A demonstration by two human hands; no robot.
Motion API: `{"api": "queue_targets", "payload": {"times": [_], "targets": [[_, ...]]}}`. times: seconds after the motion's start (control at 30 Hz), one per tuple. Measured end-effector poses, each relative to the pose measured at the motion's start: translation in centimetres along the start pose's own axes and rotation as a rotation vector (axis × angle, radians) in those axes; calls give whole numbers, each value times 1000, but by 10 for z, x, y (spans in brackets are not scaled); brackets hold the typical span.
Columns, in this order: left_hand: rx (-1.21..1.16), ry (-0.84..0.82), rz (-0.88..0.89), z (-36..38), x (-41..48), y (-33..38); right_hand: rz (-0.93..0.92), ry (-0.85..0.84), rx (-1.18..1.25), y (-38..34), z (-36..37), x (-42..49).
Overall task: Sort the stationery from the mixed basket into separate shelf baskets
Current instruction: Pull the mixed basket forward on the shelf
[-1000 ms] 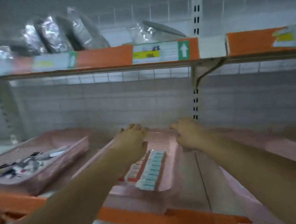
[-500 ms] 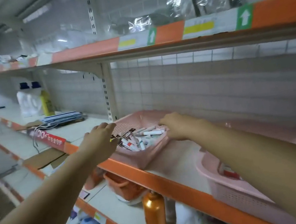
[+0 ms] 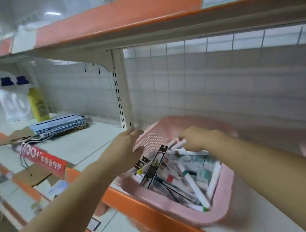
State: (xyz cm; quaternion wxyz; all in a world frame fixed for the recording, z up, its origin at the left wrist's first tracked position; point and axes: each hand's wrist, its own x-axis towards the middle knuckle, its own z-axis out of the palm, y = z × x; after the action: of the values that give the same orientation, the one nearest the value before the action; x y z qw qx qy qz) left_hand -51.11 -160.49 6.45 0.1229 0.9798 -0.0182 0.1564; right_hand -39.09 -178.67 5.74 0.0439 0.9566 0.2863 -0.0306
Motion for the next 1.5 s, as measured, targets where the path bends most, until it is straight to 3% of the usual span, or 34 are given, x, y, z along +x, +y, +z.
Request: {"api": "queue_targets", "payload": {"times": [0.1,0.27,0.4,0.57,0.63,0.73,0.8,0.87,0.93,1.1,1.17,1.27,1.3,1.5], "targets": [[-41,-28,55,9,38,-13,88,-76,9,9,21,17],[-224,-125,147,38,99,-10,184,-61,67,13,25,15],[-342,-241,171,59,132,-9,213,-79,-113,9,24,13],[-639,-238,124,75,157,-12,297,-47,-178,3,26,12],[-811,-199,74,81,161,-12,400,24,-62,5,25,9],[-1103,-220,-48,83,162,-11,546,294,326,1,14,3],[-1322,-379,-122,81,162,-14,584,446,666,-9,8,3],[-1443,-606,-71,77,158,-16,552,510,897,-24,6,7],[-1489,-693,-5,77,155,-18,497,542,913,-37,10,11],[-1588,-569,-46,82,163,-20,539,670,836,-34,12,13],[-1739,-546,-154,80,164,-21,623,565,666,-21,16,5],[-1793,-542,-237,77,161,-21,733,136,468,-9,28,-9],[-1750,-520,-231,77,161,-21,745,62,422,-8,30,-11],[-1598,-331,-147,83,162,-19,676,103,313,-14,30,-5]]}}
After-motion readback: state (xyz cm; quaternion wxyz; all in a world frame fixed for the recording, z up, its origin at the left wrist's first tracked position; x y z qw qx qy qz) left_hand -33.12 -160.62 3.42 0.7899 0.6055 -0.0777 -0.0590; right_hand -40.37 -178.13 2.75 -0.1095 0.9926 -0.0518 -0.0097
